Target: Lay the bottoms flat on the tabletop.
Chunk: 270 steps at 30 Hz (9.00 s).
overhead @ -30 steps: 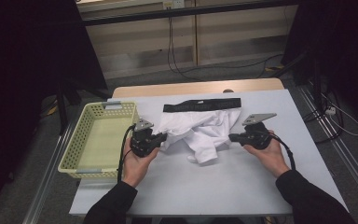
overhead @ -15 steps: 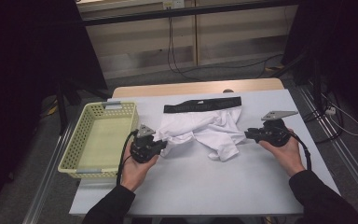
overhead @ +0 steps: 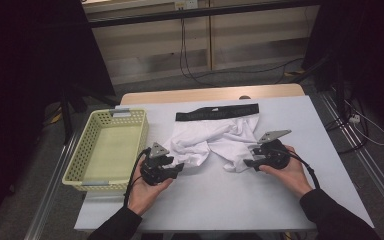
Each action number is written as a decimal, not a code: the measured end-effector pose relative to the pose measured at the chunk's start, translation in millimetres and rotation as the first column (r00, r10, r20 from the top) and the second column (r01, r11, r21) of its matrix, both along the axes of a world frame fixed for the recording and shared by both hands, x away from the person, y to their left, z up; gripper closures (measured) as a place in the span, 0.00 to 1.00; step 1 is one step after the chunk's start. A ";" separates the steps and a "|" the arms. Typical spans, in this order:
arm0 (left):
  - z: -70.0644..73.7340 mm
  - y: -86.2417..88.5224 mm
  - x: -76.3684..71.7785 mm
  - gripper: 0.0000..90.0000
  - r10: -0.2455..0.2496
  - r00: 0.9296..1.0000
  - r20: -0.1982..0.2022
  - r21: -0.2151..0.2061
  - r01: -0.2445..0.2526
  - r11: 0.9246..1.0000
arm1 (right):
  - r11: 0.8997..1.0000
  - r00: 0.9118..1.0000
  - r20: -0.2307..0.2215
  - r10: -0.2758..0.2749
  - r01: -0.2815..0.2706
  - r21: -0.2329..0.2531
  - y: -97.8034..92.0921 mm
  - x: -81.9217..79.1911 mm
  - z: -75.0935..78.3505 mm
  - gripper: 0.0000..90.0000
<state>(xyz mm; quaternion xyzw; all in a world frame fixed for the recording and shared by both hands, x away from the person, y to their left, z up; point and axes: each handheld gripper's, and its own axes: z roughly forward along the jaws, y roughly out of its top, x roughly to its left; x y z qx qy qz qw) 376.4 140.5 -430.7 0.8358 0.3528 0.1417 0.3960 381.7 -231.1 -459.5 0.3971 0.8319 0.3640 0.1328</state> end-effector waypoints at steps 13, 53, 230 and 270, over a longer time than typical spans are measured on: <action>11.1 12.2 2.8 0.36 0.026 0.999 0.042 -0.062 -0.023 0.998 | 0.997 0.999 0.031 0.041 -0.043 0.056 7.5 -3.4 10.1 0.94; -5.3 -7.0 3.2 0.34 -0.019 0.999 0.034 0.045 0.017 0.999 | 0.989 0.994 0.035 0.106 -0.109 0.103 39.5 -12.7 18.7 0.76; -18.5 -100.7 -81.9 1.00 -0.492 0.853 -0.176 0.079 0.510 0.857 | 0.998 0.998 0.013 0.065 -0.065 -0.014 -22.6 -93.9 16.7 0.81; -24.8 -98.8 -66.2 1.00 -0.416 0.906 -0.077 0.114 0.423 0.899 | 0.967 0.966 0.067 -0.248 0.251 -0.043 -41.4 94.9 -6.4 0.70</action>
